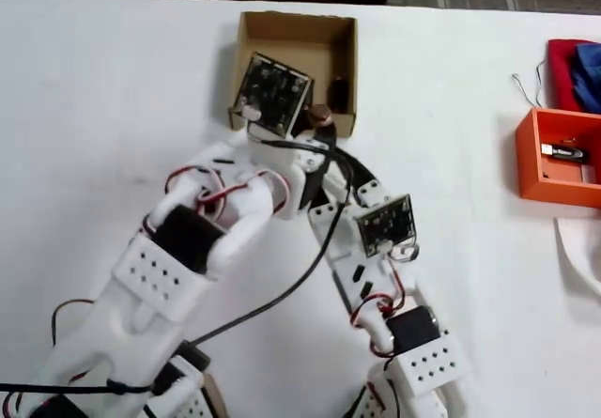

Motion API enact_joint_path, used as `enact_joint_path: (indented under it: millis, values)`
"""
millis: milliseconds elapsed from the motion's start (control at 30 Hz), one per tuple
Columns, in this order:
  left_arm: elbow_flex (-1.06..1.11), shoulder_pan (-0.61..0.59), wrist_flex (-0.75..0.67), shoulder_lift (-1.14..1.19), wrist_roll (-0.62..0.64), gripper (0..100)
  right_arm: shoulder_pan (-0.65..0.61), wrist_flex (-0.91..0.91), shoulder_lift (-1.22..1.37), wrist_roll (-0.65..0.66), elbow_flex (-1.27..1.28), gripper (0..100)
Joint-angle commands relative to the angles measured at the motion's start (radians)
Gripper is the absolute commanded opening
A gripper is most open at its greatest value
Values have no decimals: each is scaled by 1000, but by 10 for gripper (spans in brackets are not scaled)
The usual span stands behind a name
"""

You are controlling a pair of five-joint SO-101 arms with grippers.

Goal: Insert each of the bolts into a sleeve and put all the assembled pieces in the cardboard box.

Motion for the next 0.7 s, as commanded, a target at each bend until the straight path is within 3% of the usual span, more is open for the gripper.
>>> enact_joint_path:
  millis: [0,400,667]
  values:
    - [-53,8,61,2,-8,27,2,-30,2,3,-14,22]
    - [-54,5,92,2,-8,36,2,-30,2,3,-14,22]
    - [-51,3,95,2,-5,219,2,-30,2,3,-14,22]
